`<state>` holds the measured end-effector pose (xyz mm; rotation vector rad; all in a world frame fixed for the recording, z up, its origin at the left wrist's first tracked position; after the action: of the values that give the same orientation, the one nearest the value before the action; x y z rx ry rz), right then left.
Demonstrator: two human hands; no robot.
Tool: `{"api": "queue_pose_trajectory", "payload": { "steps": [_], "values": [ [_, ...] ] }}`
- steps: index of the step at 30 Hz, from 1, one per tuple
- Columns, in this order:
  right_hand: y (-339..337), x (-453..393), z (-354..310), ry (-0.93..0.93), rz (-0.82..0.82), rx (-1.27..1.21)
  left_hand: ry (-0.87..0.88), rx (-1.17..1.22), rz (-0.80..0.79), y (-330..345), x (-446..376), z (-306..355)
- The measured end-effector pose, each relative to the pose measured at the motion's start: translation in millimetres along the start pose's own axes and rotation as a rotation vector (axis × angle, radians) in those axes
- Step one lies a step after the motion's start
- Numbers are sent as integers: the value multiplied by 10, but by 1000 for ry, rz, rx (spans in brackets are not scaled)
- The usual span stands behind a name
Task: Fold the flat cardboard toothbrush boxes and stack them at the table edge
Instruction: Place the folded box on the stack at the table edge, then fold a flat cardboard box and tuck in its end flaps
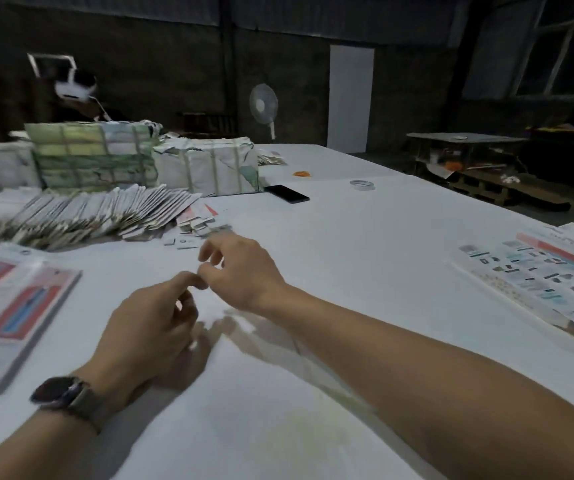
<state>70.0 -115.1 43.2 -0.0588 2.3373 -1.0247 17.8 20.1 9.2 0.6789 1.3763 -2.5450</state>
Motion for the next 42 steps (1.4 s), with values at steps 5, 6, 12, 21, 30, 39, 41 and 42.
{"api": "queue_pose_trajectory", "payload": {
  "steps": [5,6,12,21,30,39,41,42],
  "values": [
    [374,41,109,-43,-21,-57,-122,-267,-18,-93,-46,-200],
    [382,26,154,-42,-8,-89,-136,-342,-9,-134,-79,-260],
    [469,-29,235,-4,-39,-197,-477,-668,-49,-470,-96,-763],
    [478,-22,253,9,-56,-253,-491,-595,-47,-593,-54,-922],
    [510,-28,259,2,-90,-263,-275,-645,149,-668,-141,-627],
    [549,-40,252,-22,-96,-324,-67,-391,458,-984,-102,-314],
    [577,-21,231,2,-124,-439,-48,-171,466,-963,-109,-251],
    [592,-13,231,30,-133,-516,-52,-56,457,-915,-113,-222]
  ]
}}
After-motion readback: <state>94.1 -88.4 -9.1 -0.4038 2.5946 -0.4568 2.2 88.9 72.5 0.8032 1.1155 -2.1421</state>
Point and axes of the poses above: each hand's wrist, its own x-axis away from the middle knuckle, its own y-axis out of the palm, z = x × y, the point moved 4 cm from there along -x, towards the middle knuckle, and after that the axes turned 3 degrees about z, right-handed, at the moved point
